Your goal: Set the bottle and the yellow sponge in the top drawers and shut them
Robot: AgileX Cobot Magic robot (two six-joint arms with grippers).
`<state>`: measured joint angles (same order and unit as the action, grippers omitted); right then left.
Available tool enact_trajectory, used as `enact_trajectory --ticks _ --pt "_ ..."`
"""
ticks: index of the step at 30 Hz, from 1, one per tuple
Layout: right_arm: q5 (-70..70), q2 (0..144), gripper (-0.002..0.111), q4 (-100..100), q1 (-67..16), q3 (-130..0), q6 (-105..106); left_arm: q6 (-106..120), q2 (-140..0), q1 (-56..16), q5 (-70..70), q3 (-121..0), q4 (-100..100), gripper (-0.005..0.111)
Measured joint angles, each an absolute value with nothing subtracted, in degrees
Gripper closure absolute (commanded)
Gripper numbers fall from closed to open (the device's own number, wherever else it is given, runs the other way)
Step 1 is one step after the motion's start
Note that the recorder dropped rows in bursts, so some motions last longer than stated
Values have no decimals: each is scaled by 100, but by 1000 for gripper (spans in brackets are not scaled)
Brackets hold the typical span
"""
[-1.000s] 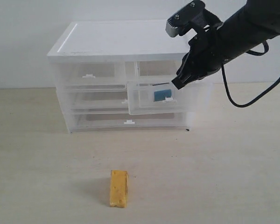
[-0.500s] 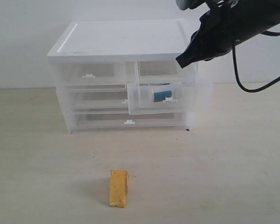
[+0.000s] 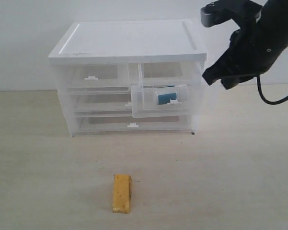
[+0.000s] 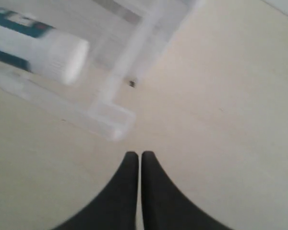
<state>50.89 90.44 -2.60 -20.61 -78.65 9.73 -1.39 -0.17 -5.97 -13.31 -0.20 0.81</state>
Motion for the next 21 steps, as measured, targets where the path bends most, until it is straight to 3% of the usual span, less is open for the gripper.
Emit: enact_trajectory --ticks 5,14,21 --pt "5444 8855 108 -1302 -2061 -7818 -323 -139 -17 -597 -1331 -20 81 102" --pt "4251 8121 108 -129 -2073 -6787 -416 -139 -17 -597 -1331 -20 81 102" --pt "3505 8135 108 162 -2961 -6100 -43 -139 -17 -597 -1331 -20 81 102"
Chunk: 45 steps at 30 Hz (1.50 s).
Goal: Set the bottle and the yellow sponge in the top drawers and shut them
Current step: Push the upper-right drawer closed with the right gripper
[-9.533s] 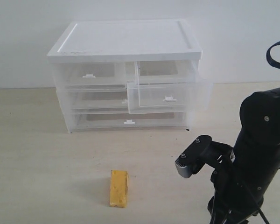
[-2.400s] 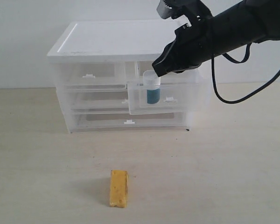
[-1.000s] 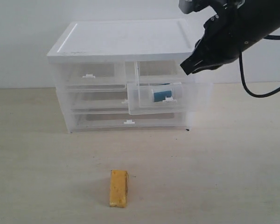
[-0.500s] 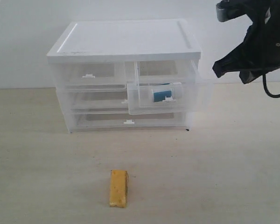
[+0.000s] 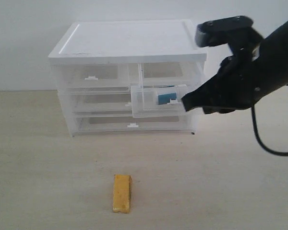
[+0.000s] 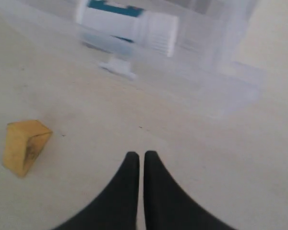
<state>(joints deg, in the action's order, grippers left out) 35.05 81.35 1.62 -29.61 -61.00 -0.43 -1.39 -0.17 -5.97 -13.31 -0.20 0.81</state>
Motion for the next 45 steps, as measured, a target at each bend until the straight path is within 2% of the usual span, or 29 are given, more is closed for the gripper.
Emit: enact_trajectory --ticks 5,21,31,45 --pt "2883 8376 108 188 -3363 -6061 0 -139 -17 -597 -1331 -20 81 102" --pt "1722 9073 108 -395 -3372 -6061 0 -139 -17 -597 -1331 -20 81 102" --pt "1383 9142 108 -503 -2924 -6061 0 -139 -17 -597 -1331 -20 81 102" --pt "588 9353 108 -547 -2873 -6061 0 -139 -17 -597 -1331 -20 81 102"
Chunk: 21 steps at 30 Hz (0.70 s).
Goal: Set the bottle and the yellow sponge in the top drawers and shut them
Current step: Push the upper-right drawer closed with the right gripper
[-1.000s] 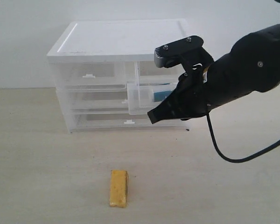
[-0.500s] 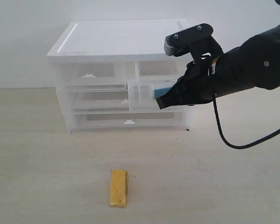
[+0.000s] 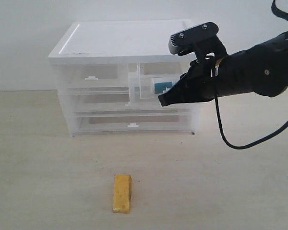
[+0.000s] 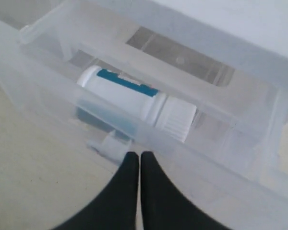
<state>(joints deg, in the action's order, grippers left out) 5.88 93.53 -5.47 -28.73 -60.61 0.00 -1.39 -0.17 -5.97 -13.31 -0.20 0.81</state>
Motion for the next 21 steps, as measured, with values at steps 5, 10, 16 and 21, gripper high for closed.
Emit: enact_trajectory --ticks 5,10,16,21 --pt "0 9467 108 -547 -2873 -6061 146 -139 -17 -597 -1331 -20 81 102" --pt "-122 9897 108 -547 -2873 -6496 353 -139 -17 -597 -1331 -20 81 102" --pt "-54 10239 108 -547 -2860 -7116 577 -139 -17 -597 -1331 -20 81 102" --pt "243 10443 108 -547 -2696 -7325 636 -139 -17 -597 -1331 -20 81 102"
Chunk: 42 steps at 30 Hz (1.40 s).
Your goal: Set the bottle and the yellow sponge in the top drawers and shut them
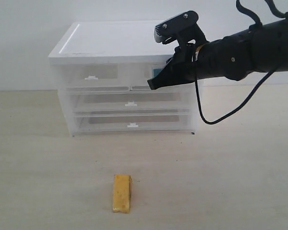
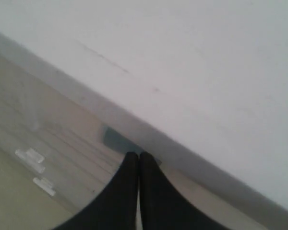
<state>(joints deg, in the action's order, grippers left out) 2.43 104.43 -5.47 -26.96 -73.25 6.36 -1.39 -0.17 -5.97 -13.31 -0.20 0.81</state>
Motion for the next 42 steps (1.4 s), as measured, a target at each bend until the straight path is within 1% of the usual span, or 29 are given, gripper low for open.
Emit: enact_trajectory --ticks 4,7,16,20,26,31,36,42 --pt "398 10443 108 -547 -2685 -7357 635 -139 -17 -597 -1331 -20 81 102" --pt "783 10324 108 -547 -2634 -7397 635 -139 -17 -597 -1331 -20 81 102" --pt "3451 9556 108 -557 -2610 -7411 898 -139 -17 -597 -1331 -20 81 102" --pt "4509 9324 108 -919 -2577 -7448 851 -139 -17 -597 -1331 -20 81 102" --pt "5821 9273 108 -1343 -1963 -7715 292 -139 -17 -597 -1331 -20 81 102" --pt "6101 9114 108 -1343 -1189 -7754 -362 -139 -17 -597 -1331 -20 81 102" --pt "6138 8724 108 -1194 -615 -7754 -694 -139 -17 -597 -1331 -20 81 102" --pt "5945 7884 108 -1116 -440 -7385 -864 -139 -17 -597 -1331 -20 81 102"
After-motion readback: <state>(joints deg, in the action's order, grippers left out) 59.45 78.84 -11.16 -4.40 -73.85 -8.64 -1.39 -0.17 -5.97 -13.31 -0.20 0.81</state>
